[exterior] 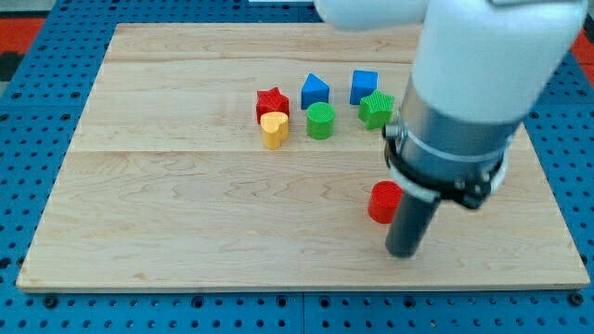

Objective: Push the red circle towards bottom left of the green circle

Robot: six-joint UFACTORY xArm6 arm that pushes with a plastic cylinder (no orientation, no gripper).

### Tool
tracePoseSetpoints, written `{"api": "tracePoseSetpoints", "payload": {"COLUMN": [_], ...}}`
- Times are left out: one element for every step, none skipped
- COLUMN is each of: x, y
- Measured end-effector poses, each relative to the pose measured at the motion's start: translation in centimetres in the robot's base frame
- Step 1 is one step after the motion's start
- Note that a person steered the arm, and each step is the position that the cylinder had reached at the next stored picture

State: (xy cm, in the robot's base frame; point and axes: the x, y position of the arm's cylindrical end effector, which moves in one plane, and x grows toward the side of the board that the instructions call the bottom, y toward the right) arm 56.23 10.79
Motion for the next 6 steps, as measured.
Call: {"api": "tracePoseSetpoints", "payload": {"x": [-3.1,-6.2,-5.4,-7.7,-9.4,-10.5], "y": [-0.5,-1.3,2.9,-1.1,-4.6,-7.9]}}
